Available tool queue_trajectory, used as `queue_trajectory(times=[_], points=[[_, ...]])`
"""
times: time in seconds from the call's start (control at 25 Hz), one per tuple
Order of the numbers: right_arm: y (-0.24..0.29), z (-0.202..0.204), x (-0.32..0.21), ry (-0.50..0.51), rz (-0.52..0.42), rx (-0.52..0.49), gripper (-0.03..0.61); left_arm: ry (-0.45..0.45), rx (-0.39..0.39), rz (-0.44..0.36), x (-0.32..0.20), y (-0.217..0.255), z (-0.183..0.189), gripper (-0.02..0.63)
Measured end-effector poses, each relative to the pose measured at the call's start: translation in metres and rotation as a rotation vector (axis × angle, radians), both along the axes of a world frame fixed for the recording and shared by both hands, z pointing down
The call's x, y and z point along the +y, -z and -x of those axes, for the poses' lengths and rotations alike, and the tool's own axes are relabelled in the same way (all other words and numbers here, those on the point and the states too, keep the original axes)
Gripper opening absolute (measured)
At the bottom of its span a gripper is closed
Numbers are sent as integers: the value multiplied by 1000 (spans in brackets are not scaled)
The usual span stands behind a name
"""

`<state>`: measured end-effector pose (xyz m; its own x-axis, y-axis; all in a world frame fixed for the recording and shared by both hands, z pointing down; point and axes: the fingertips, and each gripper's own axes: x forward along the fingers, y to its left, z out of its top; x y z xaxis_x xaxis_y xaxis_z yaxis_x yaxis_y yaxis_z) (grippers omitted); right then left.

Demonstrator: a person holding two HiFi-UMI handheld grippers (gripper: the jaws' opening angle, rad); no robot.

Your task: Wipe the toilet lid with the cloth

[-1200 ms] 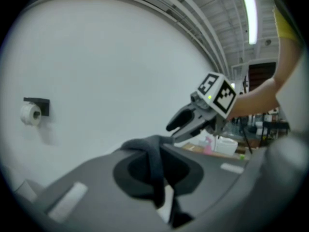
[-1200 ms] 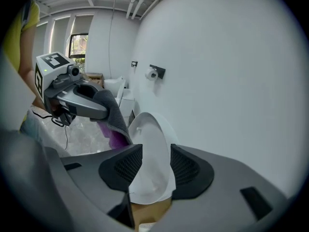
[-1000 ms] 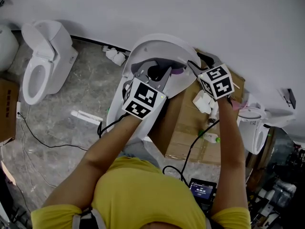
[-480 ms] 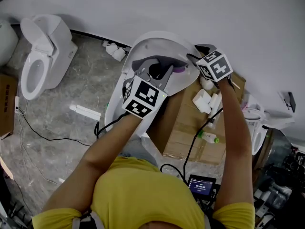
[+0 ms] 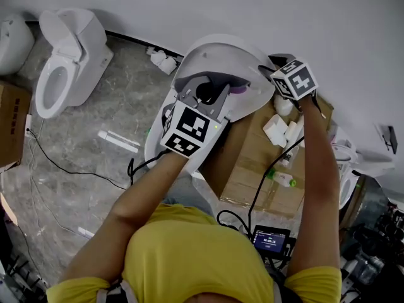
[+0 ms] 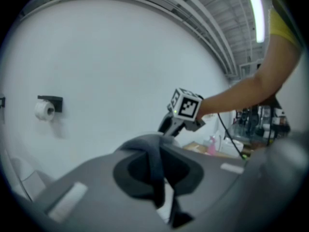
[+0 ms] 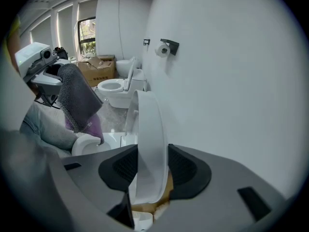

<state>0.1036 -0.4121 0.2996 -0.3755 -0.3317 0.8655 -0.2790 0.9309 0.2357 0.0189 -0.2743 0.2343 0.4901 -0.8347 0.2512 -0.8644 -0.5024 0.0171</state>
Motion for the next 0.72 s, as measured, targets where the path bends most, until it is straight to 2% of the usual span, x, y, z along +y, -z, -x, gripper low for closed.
queue_trajectory(times=[0.4,0.72], points=[[5,7,57,16,-53,-3,179,10,-3,-15,61,7,2,18],[0,18,135,31,-114,57,179,-46,28,-25,120,14,5,18]])
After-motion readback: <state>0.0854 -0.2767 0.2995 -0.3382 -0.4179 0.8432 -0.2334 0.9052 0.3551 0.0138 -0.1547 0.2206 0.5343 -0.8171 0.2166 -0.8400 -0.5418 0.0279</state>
